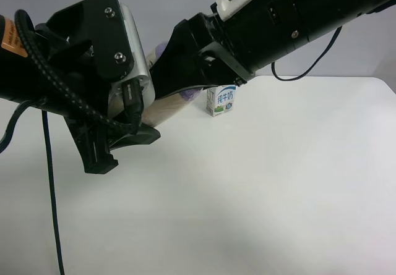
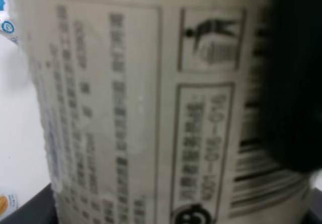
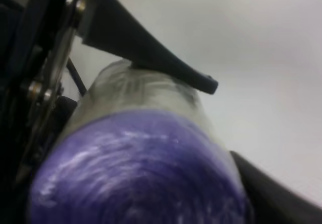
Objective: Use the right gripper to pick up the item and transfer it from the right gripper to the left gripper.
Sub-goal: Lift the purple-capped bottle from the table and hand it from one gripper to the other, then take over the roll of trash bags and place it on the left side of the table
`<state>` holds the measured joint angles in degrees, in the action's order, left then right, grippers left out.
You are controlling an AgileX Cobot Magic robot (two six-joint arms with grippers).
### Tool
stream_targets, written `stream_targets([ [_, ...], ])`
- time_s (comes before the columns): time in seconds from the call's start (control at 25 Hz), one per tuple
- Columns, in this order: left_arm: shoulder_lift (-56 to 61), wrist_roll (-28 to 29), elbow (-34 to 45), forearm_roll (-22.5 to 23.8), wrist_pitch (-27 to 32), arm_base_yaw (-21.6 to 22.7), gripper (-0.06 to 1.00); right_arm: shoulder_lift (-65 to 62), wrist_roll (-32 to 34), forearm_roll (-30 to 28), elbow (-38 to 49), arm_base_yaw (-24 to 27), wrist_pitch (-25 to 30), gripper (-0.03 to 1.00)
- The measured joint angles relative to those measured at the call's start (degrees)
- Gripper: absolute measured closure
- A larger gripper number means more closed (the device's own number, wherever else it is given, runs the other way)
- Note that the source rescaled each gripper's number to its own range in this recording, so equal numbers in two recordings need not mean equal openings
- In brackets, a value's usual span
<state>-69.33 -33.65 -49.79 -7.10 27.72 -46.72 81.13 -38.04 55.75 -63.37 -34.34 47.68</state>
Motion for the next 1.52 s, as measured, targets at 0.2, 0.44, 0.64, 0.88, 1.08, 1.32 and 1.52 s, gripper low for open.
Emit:
stream_targets([
  [0.2, 0.0, 0.0, 0.0, 0.2, 0.4, 0.0, 0.93, -0.2, -0.8, -3.1, 0.0, -0.1, -1.0, 0.03],
  [0.44, 0.0, 0.0, 0.0, 0.2, 0.4, 0.0, 0.93, -0.4, -0.8, -3.7, 0.0, -0.1, -0.6, -0.03],
  [0.64, 0.0, 0.0, 0.0, 0.2, 0.4, 0.0, 0.94, -0.4, -0.8, -4.3, 0.0, -0.1, 3.5, -0.03],
  [0.88, 0.0, 0.0, 0.0, 0.2, 0.4, 0.0, 0.94, -1.0, -0.8, -6.2, 0.0, -0.1, 11.0, -0.03],
  [1.08, 0.0, 0.0, 0.0, 0.2, 0.4, 0.0, 0.94, -3.7, 1.0, -13.3, 0.0, -0.1, 18.9, -0.03],
  [1.32, 0.0, 0.1, 0.0, 0.2, 0.4, 0.0, 0.94, -9.0, 8.1, -24.4, 0.0, -0.1, 21.5, -0.03],
  [1.52, 0.0, 1.0, 0.0, 0.2, 0.4, 0.0, 0.94, -16.1, 15.0, -35.2, 0.0, -0.1, 21.7, -0.03],
])
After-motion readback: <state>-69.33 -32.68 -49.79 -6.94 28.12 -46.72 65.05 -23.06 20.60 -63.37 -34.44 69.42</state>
